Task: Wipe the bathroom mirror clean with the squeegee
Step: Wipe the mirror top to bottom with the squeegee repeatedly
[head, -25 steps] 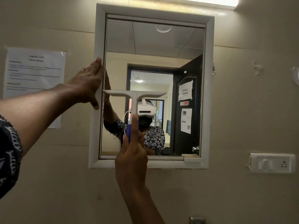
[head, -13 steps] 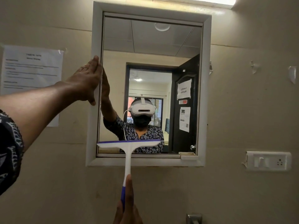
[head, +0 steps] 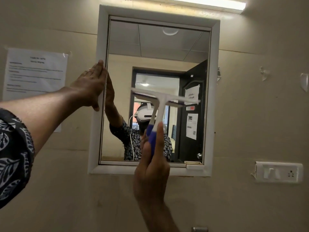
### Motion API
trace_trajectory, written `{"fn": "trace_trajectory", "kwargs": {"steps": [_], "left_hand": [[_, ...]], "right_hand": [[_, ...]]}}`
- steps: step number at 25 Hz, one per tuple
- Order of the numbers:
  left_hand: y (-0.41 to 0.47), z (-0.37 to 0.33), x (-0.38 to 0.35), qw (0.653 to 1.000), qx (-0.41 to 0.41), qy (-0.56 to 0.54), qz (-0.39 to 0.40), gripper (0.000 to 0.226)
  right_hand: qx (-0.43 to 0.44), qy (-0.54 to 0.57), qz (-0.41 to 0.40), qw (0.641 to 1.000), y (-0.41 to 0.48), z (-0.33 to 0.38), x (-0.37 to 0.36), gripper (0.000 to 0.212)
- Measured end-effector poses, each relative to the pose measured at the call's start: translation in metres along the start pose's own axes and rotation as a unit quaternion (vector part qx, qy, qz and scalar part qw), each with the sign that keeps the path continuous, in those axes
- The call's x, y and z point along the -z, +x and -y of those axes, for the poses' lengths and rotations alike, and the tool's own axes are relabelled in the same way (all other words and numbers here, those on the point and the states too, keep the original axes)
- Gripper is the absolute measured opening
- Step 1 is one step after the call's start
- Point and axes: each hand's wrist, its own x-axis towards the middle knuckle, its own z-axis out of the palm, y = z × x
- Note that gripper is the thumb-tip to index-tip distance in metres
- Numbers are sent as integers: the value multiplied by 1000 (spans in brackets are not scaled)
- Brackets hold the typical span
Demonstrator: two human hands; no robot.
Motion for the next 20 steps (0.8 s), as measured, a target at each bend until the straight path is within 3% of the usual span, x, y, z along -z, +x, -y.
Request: {"fn": "trace_trajectory", "kwargs": {"steps": [9, 20], "left_hand": [[3, 2, -6, 1000, -10, 9, 0, 138], [3, 2, -7, 1000, -14, 14, -8, 139]], "right_hand": [[134, -47, -88, 986, 169, 15, 7, 51], [120, -151, -82, 978, 234, 34, 11, 50]]}}
